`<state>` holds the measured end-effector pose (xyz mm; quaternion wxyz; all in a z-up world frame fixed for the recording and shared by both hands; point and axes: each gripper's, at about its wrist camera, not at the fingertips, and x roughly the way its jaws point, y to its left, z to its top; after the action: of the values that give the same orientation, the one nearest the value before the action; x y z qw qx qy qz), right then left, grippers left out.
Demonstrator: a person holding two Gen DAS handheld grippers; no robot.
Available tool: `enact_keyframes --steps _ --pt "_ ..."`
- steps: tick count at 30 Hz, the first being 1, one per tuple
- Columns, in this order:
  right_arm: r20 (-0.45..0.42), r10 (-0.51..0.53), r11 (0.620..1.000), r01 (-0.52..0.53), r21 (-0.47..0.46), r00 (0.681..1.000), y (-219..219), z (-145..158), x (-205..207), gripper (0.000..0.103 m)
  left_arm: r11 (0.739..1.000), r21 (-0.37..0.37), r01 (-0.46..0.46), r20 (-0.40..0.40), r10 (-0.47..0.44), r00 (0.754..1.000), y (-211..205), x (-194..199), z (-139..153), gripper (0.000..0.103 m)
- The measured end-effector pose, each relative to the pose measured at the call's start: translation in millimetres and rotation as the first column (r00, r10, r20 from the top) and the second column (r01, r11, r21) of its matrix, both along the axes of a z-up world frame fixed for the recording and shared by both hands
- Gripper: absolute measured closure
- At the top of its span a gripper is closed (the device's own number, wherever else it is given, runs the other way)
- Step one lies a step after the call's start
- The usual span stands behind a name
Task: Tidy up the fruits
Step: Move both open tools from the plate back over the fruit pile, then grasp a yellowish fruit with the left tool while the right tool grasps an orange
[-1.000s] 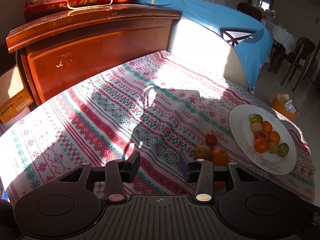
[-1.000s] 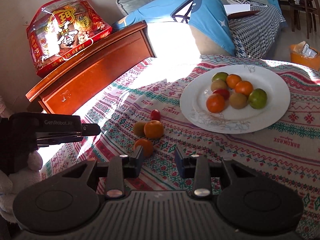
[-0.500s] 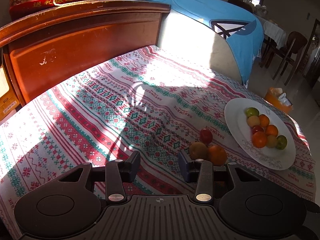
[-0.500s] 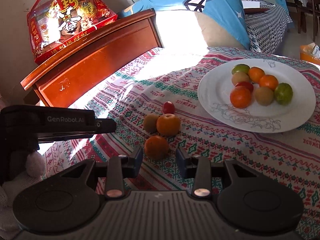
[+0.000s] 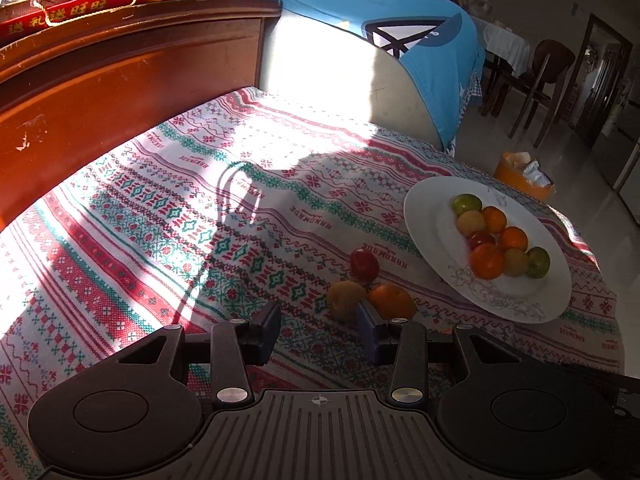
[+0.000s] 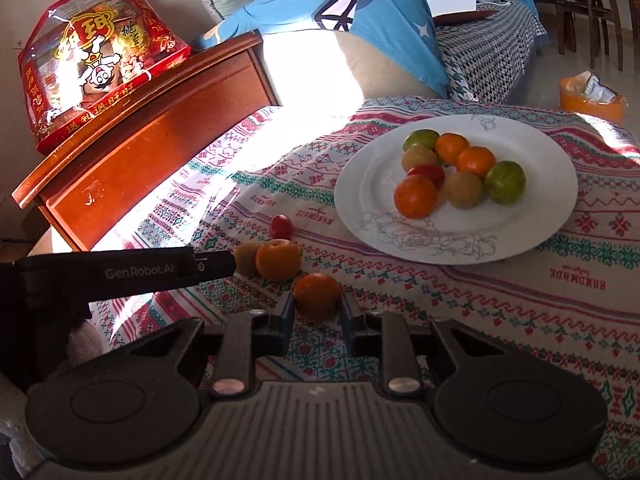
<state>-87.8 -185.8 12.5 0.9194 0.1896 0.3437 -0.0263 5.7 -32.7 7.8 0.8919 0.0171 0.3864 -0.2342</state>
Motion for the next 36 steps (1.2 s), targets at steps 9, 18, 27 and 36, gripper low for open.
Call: enact_keyframes --steps 9,18,27,36 --pt "0.002 -0.032 0.999 0.032 0.029 0.999 -9 -1 -1 0.078 0.999 0.011 0.042 0.032 -0.043 0.999 -8 3 -8 0.063" --pt "0.007 -0.031 0.999 0.031 0.044 0.999 -11 -3 1 0.075 0.997 0.003 0.080 0.056 -0.080 0.995 -16 8 -14 0.064" --pt "0.011 -0.030 0.999 0.030 0.045 0.999 -10 -3 2 0.075 0.997 -0.006 0.081 0.061 -0.081 0.995 -18 9 -17 0.069" --pt "0.014 -0.025 0.998 0.024 0.051 1.000 -10 -4 3 0.076 0.999 -0.001 0.053 0.077 -0.053 0.996 -15 2 -13 0.078"
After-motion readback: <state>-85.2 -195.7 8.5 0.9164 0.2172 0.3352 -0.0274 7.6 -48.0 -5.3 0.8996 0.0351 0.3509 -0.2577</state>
